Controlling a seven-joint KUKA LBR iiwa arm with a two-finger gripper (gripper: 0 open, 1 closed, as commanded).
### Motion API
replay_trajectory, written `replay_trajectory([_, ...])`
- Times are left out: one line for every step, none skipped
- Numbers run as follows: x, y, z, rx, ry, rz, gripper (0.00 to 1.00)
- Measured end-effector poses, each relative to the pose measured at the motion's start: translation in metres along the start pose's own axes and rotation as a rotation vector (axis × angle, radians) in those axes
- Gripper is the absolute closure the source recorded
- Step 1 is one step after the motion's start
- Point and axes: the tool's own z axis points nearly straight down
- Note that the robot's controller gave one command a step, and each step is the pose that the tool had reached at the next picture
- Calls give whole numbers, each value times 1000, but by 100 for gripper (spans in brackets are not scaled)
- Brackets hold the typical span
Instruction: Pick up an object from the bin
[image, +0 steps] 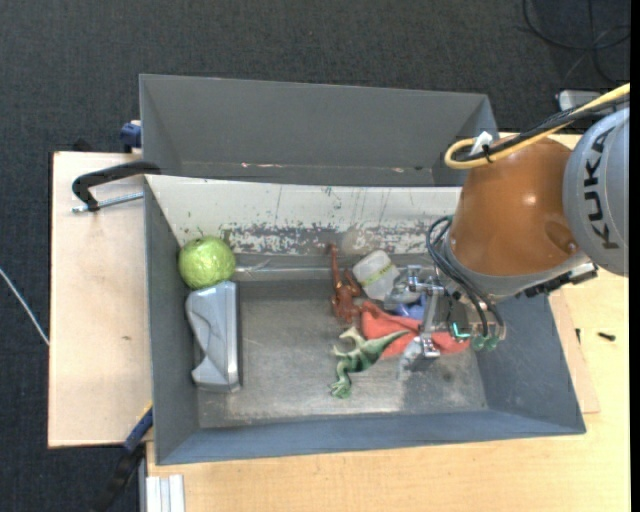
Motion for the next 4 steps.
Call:
replay_trajectory([-2, 0, -4, 0, -9, 0, 0])
replay_trajectory([-8, -9, 56, 0, -14, -33, 0])
replay_trajectory([-4, -31, 113, -1, -16, 42, 100])
replay_trajectory([-4, -31, 113, -1, -16, 42, 100])
